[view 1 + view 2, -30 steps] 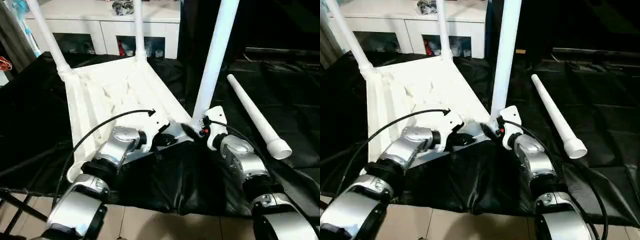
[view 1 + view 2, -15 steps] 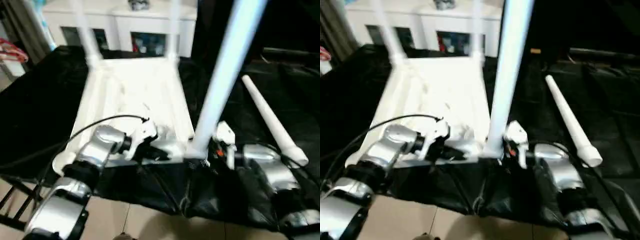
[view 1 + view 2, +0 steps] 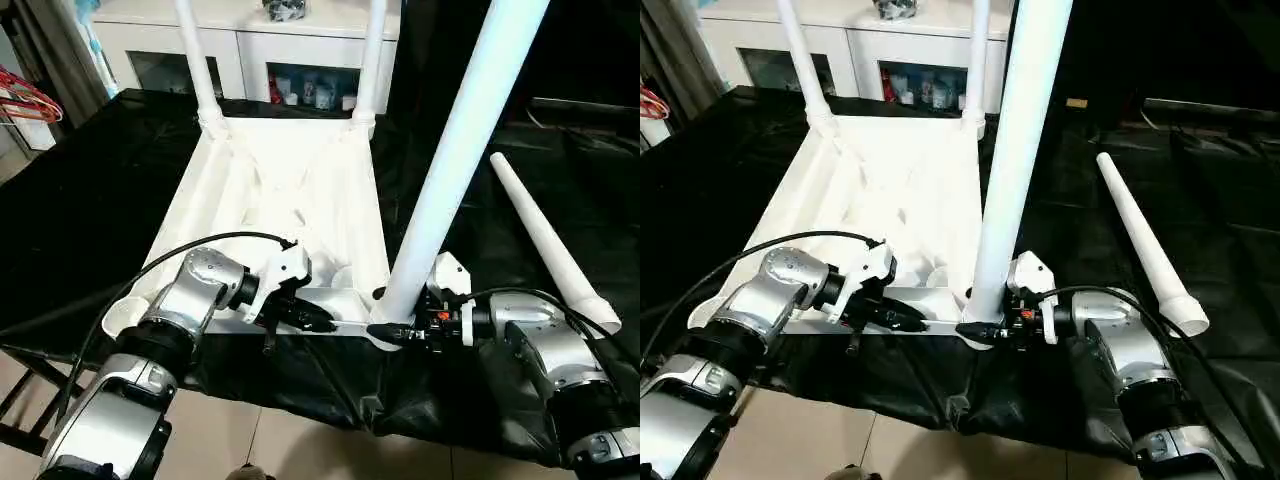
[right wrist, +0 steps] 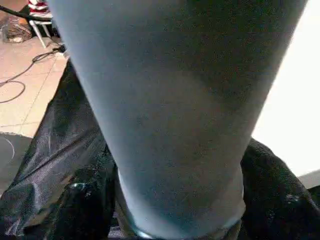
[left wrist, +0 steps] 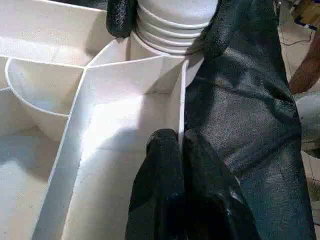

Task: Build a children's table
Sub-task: Rotate leg to tighten

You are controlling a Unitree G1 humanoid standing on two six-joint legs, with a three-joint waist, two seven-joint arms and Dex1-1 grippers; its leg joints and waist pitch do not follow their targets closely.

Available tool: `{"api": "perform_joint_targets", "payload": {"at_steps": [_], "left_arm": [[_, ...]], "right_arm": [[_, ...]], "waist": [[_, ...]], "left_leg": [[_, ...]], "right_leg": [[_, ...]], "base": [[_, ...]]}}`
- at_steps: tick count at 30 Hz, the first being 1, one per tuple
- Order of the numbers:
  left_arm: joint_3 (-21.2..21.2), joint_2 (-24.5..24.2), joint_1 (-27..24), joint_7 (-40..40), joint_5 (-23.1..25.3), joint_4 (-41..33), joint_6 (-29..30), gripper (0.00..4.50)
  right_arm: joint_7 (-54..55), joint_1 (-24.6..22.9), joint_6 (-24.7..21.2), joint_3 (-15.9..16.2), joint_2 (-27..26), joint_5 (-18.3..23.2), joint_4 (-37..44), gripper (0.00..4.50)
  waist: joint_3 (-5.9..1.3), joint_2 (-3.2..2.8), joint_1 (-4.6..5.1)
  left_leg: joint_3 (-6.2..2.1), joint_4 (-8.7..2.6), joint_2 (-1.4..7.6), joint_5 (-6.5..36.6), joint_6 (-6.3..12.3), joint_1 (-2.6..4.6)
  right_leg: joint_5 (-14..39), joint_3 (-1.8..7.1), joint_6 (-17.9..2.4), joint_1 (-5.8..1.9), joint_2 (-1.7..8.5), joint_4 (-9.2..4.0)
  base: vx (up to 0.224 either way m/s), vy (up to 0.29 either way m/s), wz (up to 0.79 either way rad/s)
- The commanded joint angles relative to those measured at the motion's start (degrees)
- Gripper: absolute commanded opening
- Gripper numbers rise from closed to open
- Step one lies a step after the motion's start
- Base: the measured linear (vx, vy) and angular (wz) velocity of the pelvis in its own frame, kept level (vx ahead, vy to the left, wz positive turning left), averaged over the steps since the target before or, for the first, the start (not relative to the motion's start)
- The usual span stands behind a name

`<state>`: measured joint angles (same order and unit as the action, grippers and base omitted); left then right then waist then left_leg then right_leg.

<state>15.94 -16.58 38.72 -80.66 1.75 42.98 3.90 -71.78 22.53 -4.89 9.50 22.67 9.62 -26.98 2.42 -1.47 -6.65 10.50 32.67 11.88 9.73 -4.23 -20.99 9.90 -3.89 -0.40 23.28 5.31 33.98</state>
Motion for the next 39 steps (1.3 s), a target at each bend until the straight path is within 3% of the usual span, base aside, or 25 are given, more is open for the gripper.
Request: {"api": "perform_joint_targets", "payload": {"at_steps": [1, 5, 9, 10, 13, 18, 19, 22, 27, 29, 32, 34, 36, 39], "left_arm": [[-1.74, 2.84, 1.47, 4.69, -2.45, -3.08, 0.73, 0.0], [-2.4, 4.51, 1.91, 8.9, -1.81, -2.21, 1.52, 0.0], [-3.61, 8.21, 3.36, 17.47, -0.71, -0.02, 2.8, 0.0], [-3.8, 9.25, 3.79, 19.74, -0.39, 0.63, 3.05, 0.0], [-4.11, 12.49, 4.79, 25.79, 0.27, 1.99, 3.43, 0.0], [-3.28, 14.67, 4.66, 28.04, 0.91, 1.59, 2.92, 0.0], [-3.27, 14.97, 4.52, 28.22, 0.93, 1.41, 2.95, 0.0], [-3.29, 15.03, 4.31, 27.91, 0.88, 1.23, 2.76, 0.0], [-2.96, 13.4, 3.32, 24.21, -0.16, -0.09, 1.73, 0.0], [-2.79, 12.38, 2.76, 22.21, -0.75, -1.04, 1.58, 0.0], [-2.68, 10.09, 1.87, 17.75, -1.66, -2.47, 1.23, 0.0], [-2.58, 9.35, 1.72, 16.46, -1.81, -2.7, 1.11, 0.0], [-2.42, 8.27, 1.49, 14.27, -2.08, -3.13, 1.03, 0.0], [-2.12, 6.5, 1.34, 10.92, -2.23, -3.63, 1.0, 0.0]], "right_arm": [[-0.1, -1.58, -2.0, 3.39, -2.76, -0.4, -0.87, 2.79], [6.7, -0.52, -2.26, 2.47, -4.91, -2.3, -3.68, 2.77], [23.74, 3.4, -2.64, -0.03, -10.1, -6.34, -12.41, 2.76], [27.08, 4.29, -2.99, -0.73, -11.38, -6.55, -14.15, 2.76], [37.35, 6.99, -5.15, -2.69, -15.6, -6.88, -18.57, 2.76], [42.28, 8.64, -3.84, -3.06, -18.89, -7.65, -21.6, 2.76], [41.93, 8.84, -2.71, -3.23, -19.57, -7.72, -22.13, 2.76], [40.52, 9.11, -2.05, -3.92, -20.21, -6.79, -22.47, 3.45], [35.79, 8.59, -0.62, -2.96, -18.41, -6.37, -20.63, 3.9], [32.91, 7.84, 0.39, -2.31, -16.8, -6.23, -18.97, 3.9], [23.91, 5.23, 2.33, -1.03, -12.54, -5.12, -14.27, 3.9], [20.75, 4.36, 2.25, -0.67, -11.16, -4.41, -12.69, 3.9], [16.1, 3.03, 2.0, -0.17, -9.02, -3.39, -10.23, 3.9], [9.15, 1.21, -0.09, 0.25, -5.85, -1.18, -6.16, 3.9]], "waist": [[-3.47, 0.36, 0.21], [-3.19, 0.51, 0.37], [-2.77, 0.68, 1.69], [-2.8, 0.75, 2.33], [-2.81, 0.69, 3.3], [-2.91, 0.64, 3.8], [-2.94, 0.54, 3.74], [-2.91, 0.46, 3.8], [-2.91, 0.45, 3.92], [-3.02, 0.51, 3.8], [-3.29, 0.51, 3.49], [-3.44, 0.47, 2.85], [-3.53, 0.47, 2.43], [-3.44, 0.48, 1.69]], "left_leg": [[-0.05, -3.48, 1.35, 13.4, 3.42, 0.52], [-0.1, -3.71, 1.28, 15.3, 2.64, 0.6], [-0.58, -4.15, 0.87, 18.67, -0.03, 0.62], [-0.74, -4.16, 0.63, 19.39, -0.29, 0.56], [-0.79, -4.1, 0.51, 19.51, -0.04, 0.68], [-0.71, -4.07, 0.46, 18.89, 1.13, 0.47], [-0.59, -4.01, 0.53, 18.9, 1.31, 0.64], [-0.57, -4.07, 0.55, 19.14, 1.72, 0.5], [-0.57, -4.15, 0.63, 19.95, 1.79, 0.59], [-0.53, -4.09, 0.74, 19.48, 2.22, 0.6], [-0.2, -3.77, 0.79, 16.74, 3.43, 0.57], [-0.12, -3.6, 0.94, 13.79, 4.78, 0.35], [0.02, -3.36, 1.02, 12.47, 5.59, 0.37], [0.08, -3.38, 1.18, 12.72, 5.95, 0.49]], "right_leg": [[10.56, 1.99, -13.78, -3.1, 2.63, -3.71], [14.48, 1.98, -12.86, -3.0, 2.67, -4.14], [23.92, 1.79, -9.93, -2.83, 2.97, -4.97], [27.08, 1.72, -8.15, -2.93, 2.93, -5.35], [28.25, 1.72, -7.41, -2.59, 2.84, -5.73], [25.9, 1.7, -8.03, -2.65, 2.62, -5.64], [24.92, 1.79, -8.36, -2.48, 2.59, -5.7], [23.48, 1.81, -9.2, -2.61, 2.56, -5.52], [22.8, 1.85, -9.73, -2.63, 2.53, -5.43], [21.15, 1.97, -10.19, -2.75, 2.61, -5.31], [14.58, 2.09, -12.35, -2.9, 2.49, -4.65], [10.03, 1.97, -13.48, -3.36, 2.37, -4.14], [7.63, 1.9, -14.41, -3.36, 2.29, -3.85], [8.43, 1.9, -14.66, -3.35, 2.34, -3.85]], "base": [[0.0, 0.0, 0.0], [0.0, 0.0, 0.0], [0.0, 0.0, 0.0], [0.0, 0.0, 0.0], [0.0, 0.0, 0.0], [0.0, 0.0, 0.0], [0.0, 0.0, 0.0], [0.0, 0.0, 0.0], [0.0, 0.0, 0.0], [0.0, 0.0, 0.0], [0.0, 0.0, 0.0], [0.0, 0.0, 0.0], [0.0, 0.0, 0.0], [0.0, 0.0, 0.0]]}}
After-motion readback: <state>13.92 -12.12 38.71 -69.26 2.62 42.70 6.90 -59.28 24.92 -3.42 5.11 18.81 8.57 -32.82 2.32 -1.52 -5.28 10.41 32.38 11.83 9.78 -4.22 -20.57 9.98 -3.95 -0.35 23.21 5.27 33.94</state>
